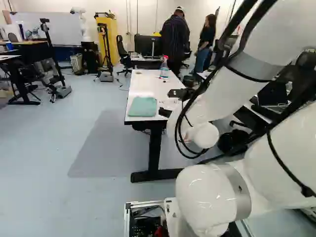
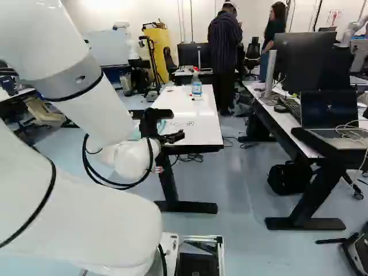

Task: Clean the table with the green towel

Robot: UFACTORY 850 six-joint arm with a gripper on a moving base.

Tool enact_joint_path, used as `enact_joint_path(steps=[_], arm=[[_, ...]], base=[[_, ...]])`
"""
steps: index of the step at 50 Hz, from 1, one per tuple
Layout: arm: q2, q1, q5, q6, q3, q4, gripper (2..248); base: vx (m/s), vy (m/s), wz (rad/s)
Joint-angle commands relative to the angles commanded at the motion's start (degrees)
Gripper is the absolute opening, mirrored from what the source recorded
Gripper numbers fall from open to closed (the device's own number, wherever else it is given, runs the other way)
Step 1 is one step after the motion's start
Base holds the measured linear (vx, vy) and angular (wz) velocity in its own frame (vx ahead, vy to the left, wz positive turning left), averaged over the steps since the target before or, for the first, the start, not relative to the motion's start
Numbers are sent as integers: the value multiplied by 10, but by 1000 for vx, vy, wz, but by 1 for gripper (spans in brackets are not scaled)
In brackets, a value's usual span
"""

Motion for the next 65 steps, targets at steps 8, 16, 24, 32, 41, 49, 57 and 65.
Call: enact_joint_path(steps=[8,16,24,32,41,49,57,65], arm=[[0,0,0,0,0,0,247],[0,0,0,0,0,0,247],[0,0,0,0,0,0,247],[4,0,0,0,0,0,247],[10,2,0,0,-7,0,247],[9,8,0,0,-19,0,247],[-2,18,0,0,-40,0,247],[-15,29,-5,0,-63,1,247]], base=[[0,0,0],[0,0,0],[0,0,0],[0,0,0],[0,0,0],[0,0,0],[0,0,0],[0,0,0]])
